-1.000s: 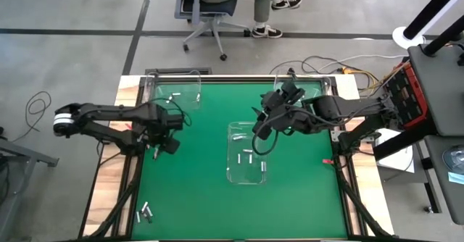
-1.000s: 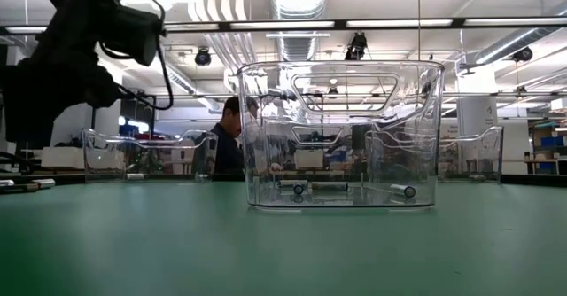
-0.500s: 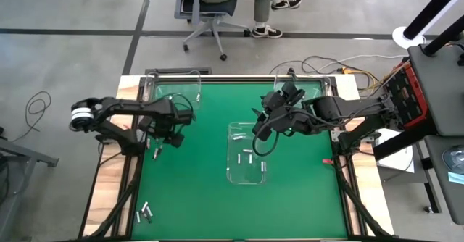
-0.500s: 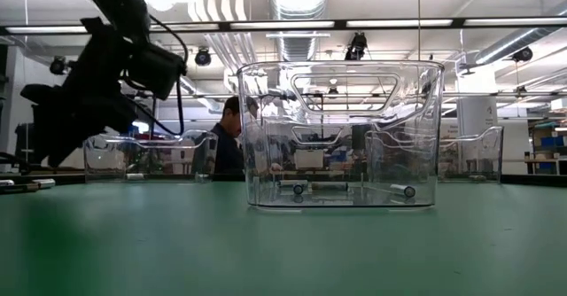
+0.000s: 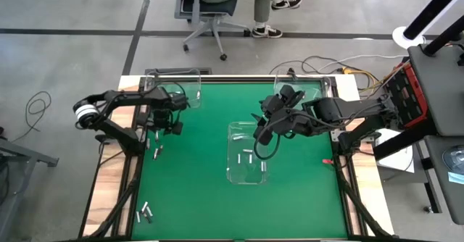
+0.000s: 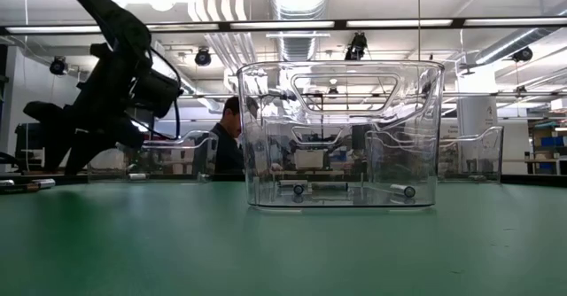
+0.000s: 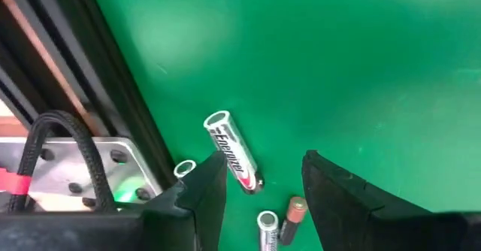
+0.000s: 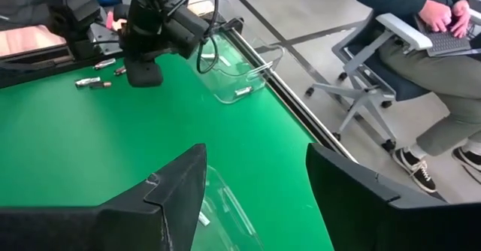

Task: Sort batteries
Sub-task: Put the silver battery into the top left transparent bin

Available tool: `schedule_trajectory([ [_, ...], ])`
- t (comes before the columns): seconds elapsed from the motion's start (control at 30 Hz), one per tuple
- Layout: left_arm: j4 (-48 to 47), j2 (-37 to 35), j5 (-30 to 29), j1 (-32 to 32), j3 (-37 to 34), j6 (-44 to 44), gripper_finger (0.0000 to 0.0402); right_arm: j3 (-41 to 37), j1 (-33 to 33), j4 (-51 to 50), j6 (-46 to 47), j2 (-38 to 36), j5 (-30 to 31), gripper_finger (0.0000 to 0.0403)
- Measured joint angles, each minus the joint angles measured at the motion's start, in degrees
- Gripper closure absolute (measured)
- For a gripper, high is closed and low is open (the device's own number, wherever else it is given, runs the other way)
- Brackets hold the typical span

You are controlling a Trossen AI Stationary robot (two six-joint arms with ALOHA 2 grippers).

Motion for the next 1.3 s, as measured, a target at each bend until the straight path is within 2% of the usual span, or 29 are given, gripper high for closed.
schedule_trajectory([
  [0.17, -0.07, -1.11, -0.94, -1.02, -1.25, -1.68, 0.0249, 0.00, -0.04, -1.53, -0.69, 0.00, 0.01, 0.0180],
  [0.3, 0.10, -6.77, -4.03, -4.09, -1.08, -6.52, 0.0249, 0.00, -0.15, -3.12, -0.55, 0.00, 0.02, 0.0183],
  [0.43, 0.07, -14.08, -4.96, -6.65, -3.31, -15.35, 0.0249, -0.02, -0.13, -3.09, -0.44, -0.17, 0.02, 0.0181],
  [0.6, 1.75, -17.30, -8.30, -6.42, -4.30, -17.78, 0.0249, 0.00, -0.15, -3.04, -0.52, -0.28, 0.02, 0.0183],
  [0.7, 2.66, -16.92, -10.98, -6.44, -5.33, -18.77, 0.0249, -0.02, -0.15, -3.00, -2.38, -0.28, 0.05, 0.0182],
  [0.9, 3.71, -12.13, -11.39, -6.46, -6.17, -18.15, 0.0249, -0.02, -0.15, -3.00, -2.85, -0.28, 0.04, 0.0177],
  [1.3, 6.62, -2.02, -5.34, -7.64, -7.78, -16.08, 0.0249, -0.02, -0.04, -3.14, -2.76, -0.31, -0.59, 0.0181],
])
